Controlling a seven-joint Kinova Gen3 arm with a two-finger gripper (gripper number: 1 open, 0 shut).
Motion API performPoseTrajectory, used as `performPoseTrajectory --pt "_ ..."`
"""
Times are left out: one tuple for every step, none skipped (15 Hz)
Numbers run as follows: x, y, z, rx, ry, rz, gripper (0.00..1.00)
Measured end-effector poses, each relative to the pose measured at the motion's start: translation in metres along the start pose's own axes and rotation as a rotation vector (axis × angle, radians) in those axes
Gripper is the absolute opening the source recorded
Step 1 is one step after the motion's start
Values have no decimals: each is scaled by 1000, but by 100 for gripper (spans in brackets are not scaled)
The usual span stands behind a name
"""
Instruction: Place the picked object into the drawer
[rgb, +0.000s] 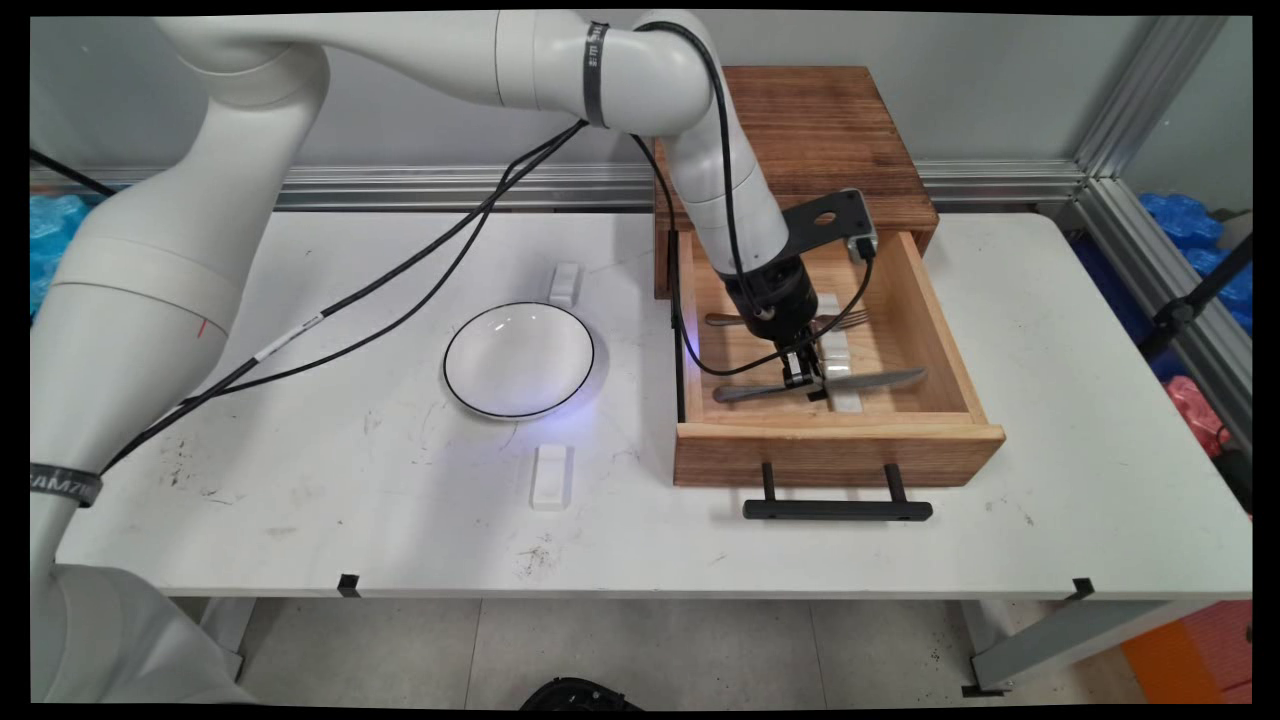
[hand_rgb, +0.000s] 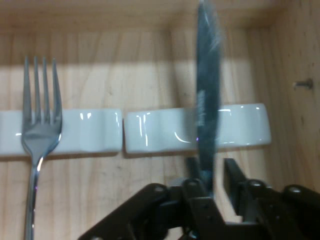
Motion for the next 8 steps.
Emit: performPoseTrajectory --pt "0 0 0 1 1 0 100" --pt "0 0 0 1 2 0 100" --pt "0 -1 0 3 3 -1 100" --pt "0 -1 0 5 4 -2 100" --pt "-1 -1 0 6 5 -2 100" --pt "-1 -2 0 7 5 -3 100" --pt "-1 -2 0 7 6 -3 100" --pt "-1 -2 0 8 6 -4 100"
